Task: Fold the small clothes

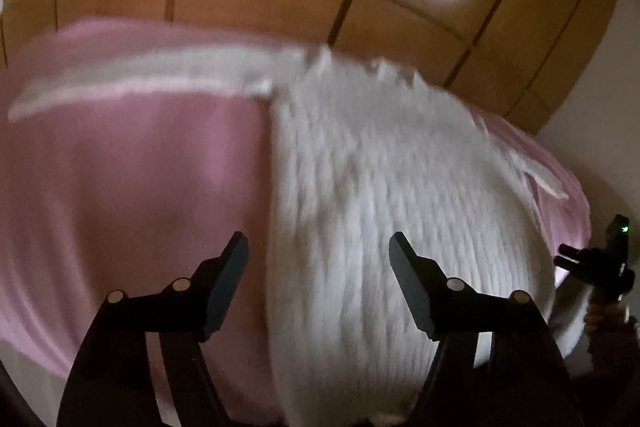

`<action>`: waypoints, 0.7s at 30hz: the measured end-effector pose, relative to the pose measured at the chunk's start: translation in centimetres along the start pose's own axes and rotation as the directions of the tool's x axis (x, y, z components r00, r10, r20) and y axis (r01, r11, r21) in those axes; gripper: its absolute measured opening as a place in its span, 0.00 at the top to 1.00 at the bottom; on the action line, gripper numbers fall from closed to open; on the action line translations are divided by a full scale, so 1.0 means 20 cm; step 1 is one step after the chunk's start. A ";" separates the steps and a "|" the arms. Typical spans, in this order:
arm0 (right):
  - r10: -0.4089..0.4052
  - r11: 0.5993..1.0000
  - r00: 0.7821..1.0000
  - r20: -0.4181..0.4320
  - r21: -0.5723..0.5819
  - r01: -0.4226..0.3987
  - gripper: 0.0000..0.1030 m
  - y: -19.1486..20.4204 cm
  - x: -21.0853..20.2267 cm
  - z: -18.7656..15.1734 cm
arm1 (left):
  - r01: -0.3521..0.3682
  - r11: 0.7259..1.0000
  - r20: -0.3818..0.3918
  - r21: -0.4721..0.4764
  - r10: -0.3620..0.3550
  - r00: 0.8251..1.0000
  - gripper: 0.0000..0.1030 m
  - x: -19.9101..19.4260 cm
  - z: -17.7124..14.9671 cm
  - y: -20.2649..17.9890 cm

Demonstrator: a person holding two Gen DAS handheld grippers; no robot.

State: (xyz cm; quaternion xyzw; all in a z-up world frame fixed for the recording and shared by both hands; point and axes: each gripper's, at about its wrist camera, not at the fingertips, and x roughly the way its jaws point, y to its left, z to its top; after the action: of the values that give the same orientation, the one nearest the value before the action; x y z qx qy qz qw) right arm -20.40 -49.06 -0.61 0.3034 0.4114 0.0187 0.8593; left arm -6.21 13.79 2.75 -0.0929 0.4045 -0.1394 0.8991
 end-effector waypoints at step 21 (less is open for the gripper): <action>-0.328 0.843 0.900 0.288 0.518 0.141 0.39 -0.90 0.17 1.08 | -0.058 0.987 -0.082 0.150 0.071 0.994 0.04 0.65 0.14 -0.35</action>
State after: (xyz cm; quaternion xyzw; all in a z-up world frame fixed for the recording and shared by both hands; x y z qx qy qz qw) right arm -6.58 -73.71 -2.37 0.4533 0.2702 -0.2488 0.8121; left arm 2.87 3.08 -2.66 -0.0070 0.4347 -0.1438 0.8890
